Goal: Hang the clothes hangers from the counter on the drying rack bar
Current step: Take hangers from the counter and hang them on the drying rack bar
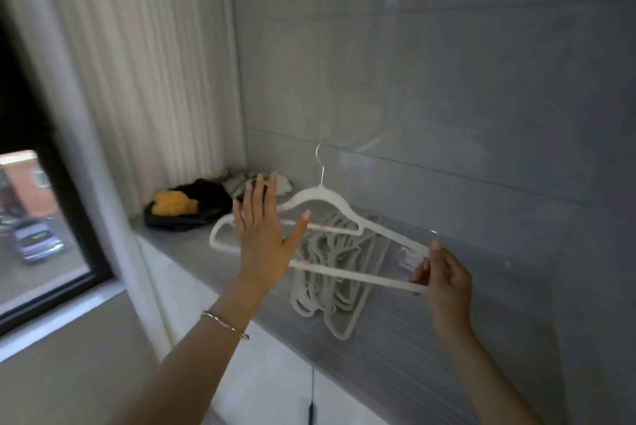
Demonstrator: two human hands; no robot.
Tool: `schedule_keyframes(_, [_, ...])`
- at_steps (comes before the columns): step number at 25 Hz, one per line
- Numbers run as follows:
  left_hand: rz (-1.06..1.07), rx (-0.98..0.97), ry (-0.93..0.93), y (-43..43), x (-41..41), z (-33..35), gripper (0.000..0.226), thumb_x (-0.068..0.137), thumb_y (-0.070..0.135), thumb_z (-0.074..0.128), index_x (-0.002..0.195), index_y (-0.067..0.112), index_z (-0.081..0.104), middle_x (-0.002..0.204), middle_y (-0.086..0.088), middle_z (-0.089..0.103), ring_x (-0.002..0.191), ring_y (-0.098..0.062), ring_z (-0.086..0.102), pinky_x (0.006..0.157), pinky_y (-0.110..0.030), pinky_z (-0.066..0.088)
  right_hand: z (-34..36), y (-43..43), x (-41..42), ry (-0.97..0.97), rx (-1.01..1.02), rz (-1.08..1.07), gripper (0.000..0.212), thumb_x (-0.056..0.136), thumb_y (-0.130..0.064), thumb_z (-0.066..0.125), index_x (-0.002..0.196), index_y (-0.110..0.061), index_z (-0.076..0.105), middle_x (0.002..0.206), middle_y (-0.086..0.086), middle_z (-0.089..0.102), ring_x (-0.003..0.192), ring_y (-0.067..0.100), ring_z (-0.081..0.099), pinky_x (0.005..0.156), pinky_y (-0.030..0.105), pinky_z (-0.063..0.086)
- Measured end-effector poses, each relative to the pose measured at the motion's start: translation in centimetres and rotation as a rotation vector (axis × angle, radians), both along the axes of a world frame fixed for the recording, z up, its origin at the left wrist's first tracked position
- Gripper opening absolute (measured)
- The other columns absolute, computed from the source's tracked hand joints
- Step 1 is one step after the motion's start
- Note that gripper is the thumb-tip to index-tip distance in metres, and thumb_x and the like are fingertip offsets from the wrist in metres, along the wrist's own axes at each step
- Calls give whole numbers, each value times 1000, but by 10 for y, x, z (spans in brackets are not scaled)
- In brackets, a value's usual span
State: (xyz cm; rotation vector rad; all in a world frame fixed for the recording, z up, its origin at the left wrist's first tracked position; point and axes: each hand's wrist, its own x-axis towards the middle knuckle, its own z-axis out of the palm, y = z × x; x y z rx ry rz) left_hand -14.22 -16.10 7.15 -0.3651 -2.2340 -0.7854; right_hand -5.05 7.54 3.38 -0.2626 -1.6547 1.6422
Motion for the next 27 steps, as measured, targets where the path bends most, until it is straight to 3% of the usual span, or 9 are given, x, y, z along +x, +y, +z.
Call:
schedule_keyframes(2, [82,-98,-50,-34,28,26,76,85,71,19,129,17,51,130,-7,55,129,-28,43,113,-44,21,15,-17,6,5,1,111,47,96,-28,45,55,-7,46,41,0,46,39,11,43,42,22,42])
schedule_keyframes(4, [68,-95,-222,-67,73,49,57,90,64,30,93,15,61,84,-5,67,87,-27,63,82,-39,46,33,-38,16,24,30,227,49,96,-30,46,53,-6,44,40,-2,43,38,7,40,43,18,38])
schedule_keyframes(6, [-10,29,-396,-98,127,68,44,94,44,45,76,7,61,56,-2,60,58,-21,60,61,-33,46,48,-62,27,48,107,296,50,95,-33,49,51,-8,44,40,-3,42,40,6,39,47,21,37])
schedule_keyframes(8, [-54,161,-411,-123,190,82,40,95,34,49,66,9,62,46,2,57,44,-12,56,52,-26,46,57,-89,42,112,173,334,43,93,-35,51,57,-13,48,49,-1,48,48,7,43,55,27,38])
schedule_keyframes(10, [-10,221,-401,-138,258,92,35,94,34,50,68,14,62,52,4,61,46,-10,60,50,-24,51,66,-122,70,195,270,372,28,89,-43,49,78,-19,55,76,0,56,72,10,55,69,32,44])
schedule_keyframes(13, [107,271,-410,-151,352,109,31,94,35,49,73,16,63,64,2,66,52,-13,65,52,-22,55,92,-181,136,327,512,558,37,87,-52,44,103,-23,60,103,-11,58,99,8,53,91,29,41])
schedule_keyframes(17, [305,321,-334,-178,485,144,35,93,38,49,68,18,62,58,5,66,53,-17,64,53,-24,55,141,-270,238,461,662,897,39,80,-60,44,86,-30,69,75,-17,63,77,12,58,84,40,45])
schedule_keyframes(21, [523,343,-241,-218,626,173,35,93,36,52,67,14,63,60,1,67,52,-24,63,55,-33,54,174,-355,347,585,579,1175,32,75,-59,56,69,-30,69,63,-19,63,63,10,59,75,46,49])
schedule_keyframes(27, [743,468,-249,-282,835,172,27,96,32,48,94,13,68,75,1,73,56,-15,65,46,-22,50,188,-472,527,582,517,1534,24,71,-49,65,66,-26,71,61,-13,65,62,6,60,69,28,44])
